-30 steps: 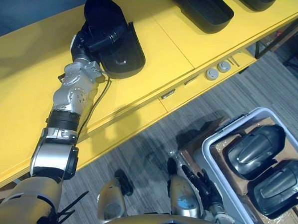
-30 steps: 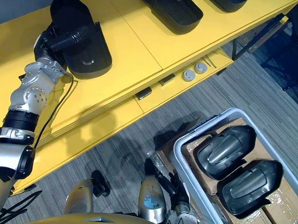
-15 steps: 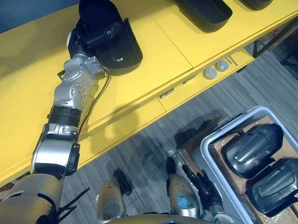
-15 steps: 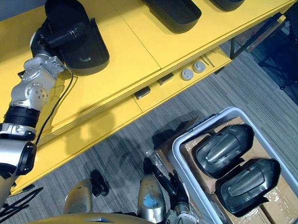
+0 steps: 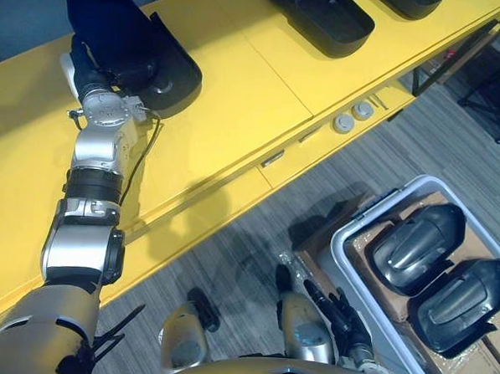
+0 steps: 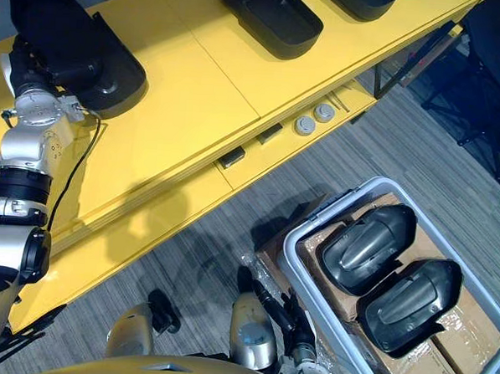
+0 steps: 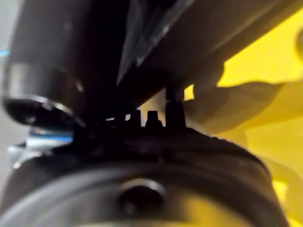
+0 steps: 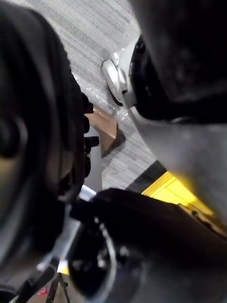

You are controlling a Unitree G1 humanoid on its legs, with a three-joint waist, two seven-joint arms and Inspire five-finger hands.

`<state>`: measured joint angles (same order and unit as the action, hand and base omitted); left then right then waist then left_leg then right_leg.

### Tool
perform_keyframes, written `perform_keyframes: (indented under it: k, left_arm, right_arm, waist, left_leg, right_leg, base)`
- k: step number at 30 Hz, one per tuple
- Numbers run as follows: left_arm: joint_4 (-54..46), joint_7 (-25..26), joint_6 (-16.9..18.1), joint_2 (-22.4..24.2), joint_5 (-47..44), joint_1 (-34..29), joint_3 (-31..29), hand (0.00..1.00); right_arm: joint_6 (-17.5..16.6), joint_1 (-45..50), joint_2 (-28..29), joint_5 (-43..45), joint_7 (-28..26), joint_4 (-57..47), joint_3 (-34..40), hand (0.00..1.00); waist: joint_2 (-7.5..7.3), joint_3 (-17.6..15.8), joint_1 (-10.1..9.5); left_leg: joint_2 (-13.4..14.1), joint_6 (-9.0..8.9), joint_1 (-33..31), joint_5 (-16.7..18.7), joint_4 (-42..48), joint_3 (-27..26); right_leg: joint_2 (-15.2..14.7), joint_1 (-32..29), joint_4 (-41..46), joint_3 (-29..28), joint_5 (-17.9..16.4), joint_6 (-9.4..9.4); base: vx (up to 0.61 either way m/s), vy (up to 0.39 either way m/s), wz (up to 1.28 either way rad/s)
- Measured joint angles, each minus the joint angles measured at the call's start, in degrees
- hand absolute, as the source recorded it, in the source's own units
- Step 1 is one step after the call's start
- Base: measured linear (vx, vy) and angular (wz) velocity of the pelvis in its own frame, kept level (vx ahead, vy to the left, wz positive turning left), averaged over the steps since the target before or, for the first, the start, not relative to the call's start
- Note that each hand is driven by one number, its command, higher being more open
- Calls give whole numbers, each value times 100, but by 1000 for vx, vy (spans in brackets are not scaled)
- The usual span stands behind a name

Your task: Walk over and take three plastic housings, then place them on the shelf

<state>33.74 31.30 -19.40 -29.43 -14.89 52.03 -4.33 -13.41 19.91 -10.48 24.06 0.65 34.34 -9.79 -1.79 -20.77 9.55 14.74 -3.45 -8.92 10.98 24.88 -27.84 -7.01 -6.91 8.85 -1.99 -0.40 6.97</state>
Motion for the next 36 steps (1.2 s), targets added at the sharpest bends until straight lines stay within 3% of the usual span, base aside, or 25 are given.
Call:
perform_keyframes:
  k: [4, 10, 12, 17, 23, 26, 32, 36]
  left_arm:
    - [19, -85, -66, 0, 5, -2, 15, 100]
    - [58, -752, -101, -2, 8, -144, 150, 100]
    - [58, -1116, -114, -3, 242, -386, 237, 100]
    - [57, -1469, -229, -6, 262, -636, 587, 100]
    - [59, -1755, -290, -2, 281, -829, 695, 100]
    - [61, -1903, -316, 1, 708, -898, 717, 100]
    - [60, -1980, -326, -7, 1784, -903, 798, 100]
    - [60, -1710, -325, -10, 1801, -903, 820, 100]
  right_arm:
    - [-101, 7, 1, 0, -7, 115, -19, 100]
    - [-107, 125, 1, -12, -27, 146, 9, 100]
    - [-101, 193, 8, -17, -62, 212, 11, 100]
    - [-99, 229, 9, -73, -150, 328, 29, 100]
    - [-76, 296, 30, -118, -161, 397, 89, 100]
    - [-65, 318, 121, -117, -176, 523, 246, 100]
    - [-64, 405, 134, -116, -188, 769, 339, 100]
    - [-100, 439, 177, -117, -187, 873, 364, 100]
  waist:
    - [3, 5, 1]
    - [91, 121, -21]
    - [136, 370, -11]
    - [176, 661, -8]
    - [200, 854, 11]
    - [201, 886, 20]
    - [231, 1031, 24]
    - [234, 1139, 29]
  left_leg:
    - [3, -1, 111, 1, -13, -5]
    - [-3, -8, 230, 5, -41, 14]
    - [-19, -24, 278, -6, -111, -1]
    - [-21, -58, 455, -28, -229, -10]
    - [-60, -90, 599, -123, -431, -64]
    - [-112, -105, 661, -204, -539, -67]
    - [-121, -120, 756, -255, -654, -73]
    - [-144, -127, 829, -293, -750, -79]
  right_leg:
    - [5, 109, -13, 3, -4, -6]
    - [3, 291, -110, 28, 9, 8]
    - [-3, 351, -199, 30, 17, 13]
    - [-5, 534, -303, 53, 20, 14]
    - [-6, 614, -410, 30, 72, -2]
    - [-3, 637, -414, 36, 75, -7]
    - [-1, 704, -446, 41, 79, -13]
    - [-11, 746, -460, 41, 79, -14]
  base:
    - [0, 0, 0]
    - [7, 10, 2]
    - [48, 24, 0]
    - [27, 10, 0]
    - [3, 9, -3]
    - [0, 0, 0]
    - [0, 0, 0]
    - [0, 0, 0]
